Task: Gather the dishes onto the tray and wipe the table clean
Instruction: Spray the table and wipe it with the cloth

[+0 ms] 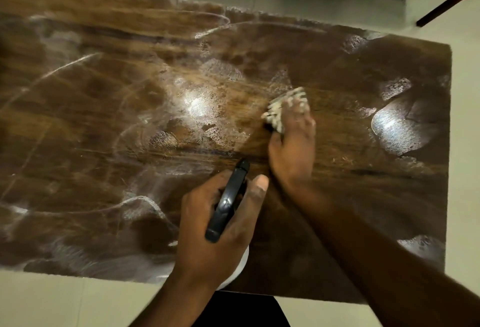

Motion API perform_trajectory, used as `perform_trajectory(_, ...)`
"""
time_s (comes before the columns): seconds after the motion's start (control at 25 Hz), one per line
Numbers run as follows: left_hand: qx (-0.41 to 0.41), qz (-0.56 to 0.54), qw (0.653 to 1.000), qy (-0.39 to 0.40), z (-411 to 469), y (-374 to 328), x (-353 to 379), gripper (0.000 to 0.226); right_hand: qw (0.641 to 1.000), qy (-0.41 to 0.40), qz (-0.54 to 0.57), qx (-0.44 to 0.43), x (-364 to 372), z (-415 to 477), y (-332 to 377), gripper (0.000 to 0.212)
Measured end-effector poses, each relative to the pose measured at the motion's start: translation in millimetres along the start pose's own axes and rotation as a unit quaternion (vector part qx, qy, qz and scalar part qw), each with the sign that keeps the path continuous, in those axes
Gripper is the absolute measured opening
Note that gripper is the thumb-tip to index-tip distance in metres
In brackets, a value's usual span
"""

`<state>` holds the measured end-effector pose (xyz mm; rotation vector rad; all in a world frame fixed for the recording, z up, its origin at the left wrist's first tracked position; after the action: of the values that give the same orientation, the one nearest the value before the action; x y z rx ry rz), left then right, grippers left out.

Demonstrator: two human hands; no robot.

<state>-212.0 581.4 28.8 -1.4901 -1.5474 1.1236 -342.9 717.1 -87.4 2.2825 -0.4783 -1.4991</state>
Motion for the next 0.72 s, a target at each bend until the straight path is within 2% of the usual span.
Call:
perform_trajectory(0.08,-0.006,0.012,1.0,0.007,12,-2,3,0.039,0.979,0.127,-0.028,-0.158,18,-28,30,0.069)
perform_trajectory(0.12,-0.004,0.017,1.0,0.011,19,-4,4,0.04,0.949,0.196,-0.04,-0.245,16,-39,36,0.064)
perform_trajectory(0.16,0.001,0.024,1.0,0.013,25,-7,4,0.041,0.903,0.24,-0.08,-0.346,7,-42,35,0.06)
perform_trajectory(0.24,0.015,0.036,0.999,0.014,36,-11,5,0.045,0.807,0.229,-0.19,-0.51,-12,-26,18,0.062)
perform_trajectory(0.28,0.021,0.045,0.999,0.013,41,-13,5,0.047,0.787,0.236,-0.236,-0.519,-20,-9,0,0.067)
perform_trajectory(0.32,0.022,0.056,0.998,0.009,45,-14,5,0.05,0.804,0.242,-0.262,-0.476,-28,16,-22,0.073)
perform_trajectory(0.36,0.019,0.063,0.998,0.003,50,-15,5,0.053,0.84,0.227,-0.265,-0.414,-41,39,-45,0.076)
perform_trajectory(0.4,0.016,0.061,0.998,-0.002,54,-15,5,0.054,0.889,0.191,-0.243,-0.338,-59,59,-61,0.078)
perform_trajectory(0.48,0.015,0.051,0.999,-0.011,62,-17,6,0.051,0.977,0.06,-0.123,-0.163,-91,88,-84,0.076)
perform_trajectory(0.52,0.015,0.046,0.999,-0.013,65,-19,7,0.05,0.995,0.001,-0.058,-0.075,-95,96,-86,0.074)
perform_trajectory(0.56,0.014,0.042,0.999,-0.016,67,-20,8,0.05,0.999,-0.035,-0.018,0.0,-89,99,-77,0.073)
perform_trajectory(0.6,0.012,0.037,0.999,-0.018,70,-21,9,0.049,0.998,-0.047,-0.005,0.038,-77,99,-62,0.074)
perform_trajectory(0.64,0.01,0.034,0.999,-0.017,72,-22,11,0.048,0.999,-0.033,-0.022,0.027,-60,93,-44,0.075)
perform_trajectory(0.72,0.01,0.032,0.999,-0.017,80,-23,13,0.047,0.989,0.078,-0.083,-0.089,-31,68,0,0.074)
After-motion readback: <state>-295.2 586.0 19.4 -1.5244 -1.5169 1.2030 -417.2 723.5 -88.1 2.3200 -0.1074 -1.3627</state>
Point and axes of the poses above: each hand's wrist, its own z-axis towards the middle knuckle, its own x-axis out of the palm, y = z × x, the point moved 4 cm from there along z, towards the middle knuckle, and after that the axes turned 10 degrees about y, right-handed, at the moved point
